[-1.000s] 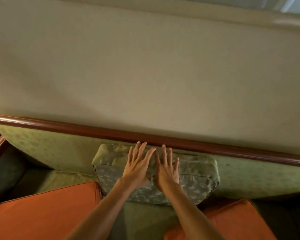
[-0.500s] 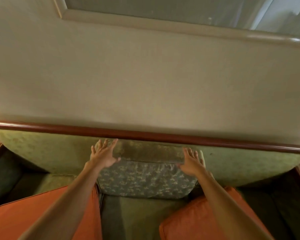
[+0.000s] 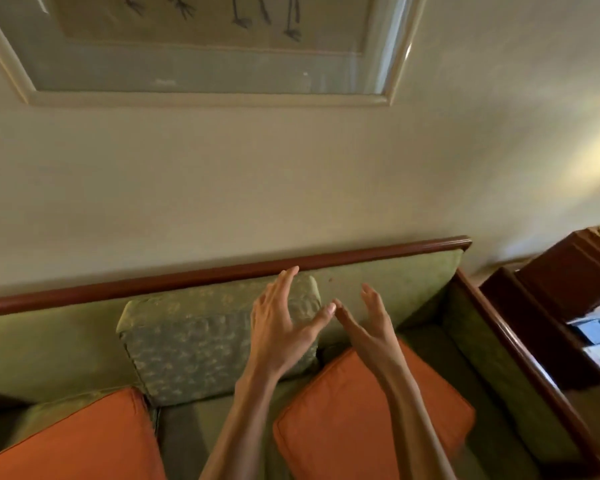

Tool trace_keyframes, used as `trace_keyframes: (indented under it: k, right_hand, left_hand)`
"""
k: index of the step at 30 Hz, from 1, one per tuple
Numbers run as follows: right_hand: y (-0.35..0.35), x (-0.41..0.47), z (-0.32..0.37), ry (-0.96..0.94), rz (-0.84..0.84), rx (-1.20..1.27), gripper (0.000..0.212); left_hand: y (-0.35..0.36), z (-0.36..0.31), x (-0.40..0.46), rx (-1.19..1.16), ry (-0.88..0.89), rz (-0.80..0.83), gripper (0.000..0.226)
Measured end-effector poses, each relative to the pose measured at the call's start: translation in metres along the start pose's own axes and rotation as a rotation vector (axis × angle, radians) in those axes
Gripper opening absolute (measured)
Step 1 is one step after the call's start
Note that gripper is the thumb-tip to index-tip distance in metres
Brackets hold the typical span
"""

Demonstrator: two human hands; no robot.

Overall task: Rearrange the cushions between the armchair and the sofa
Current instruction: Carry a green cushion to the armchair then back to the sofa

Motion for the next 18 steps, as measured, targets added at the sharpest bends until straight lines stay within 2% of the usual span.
trace_keyframes:
  k: [3, 9, 13, 18]
  right_hand:
    - [-0.078, -0.044, -0.020, -0.029, -0.128, 0.046, 0.093]
    - [-0.247, -0.169, -0.104, 0.019, -0.409, 0.188, 0.089]
    - [-0.347, -0.264, -0.174, 0.079, -0.639, 0.257, 0.086]
    - [-0.439, -0.370, -0.253, 0.185, -0.872, 0.375, 0.085]
  left_hand:
    - [0.032, -0.057, -0.012, -0.028, 0.059, 0.028, 0.092]
    - [0.132, -0.185, -0.076, -0.139, 0.232, 0.194, 0.089]
    - [0.233, -0.277, -0.133, -0.258, 0.337, 0.390, 0.092]
    - [0.342, -0.386, -0.232, -0.347, 0.509, 0.647, 0.094]
Point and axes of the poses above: each hand's wrist, its own x-axis towards the middle knuckle, its own y-axis out of the palm, z = x × y, the point moved 10 cm from there along x, towards the middle knuckle, and after that the axes turned 15 degrees about y, right-handed, at the moved point
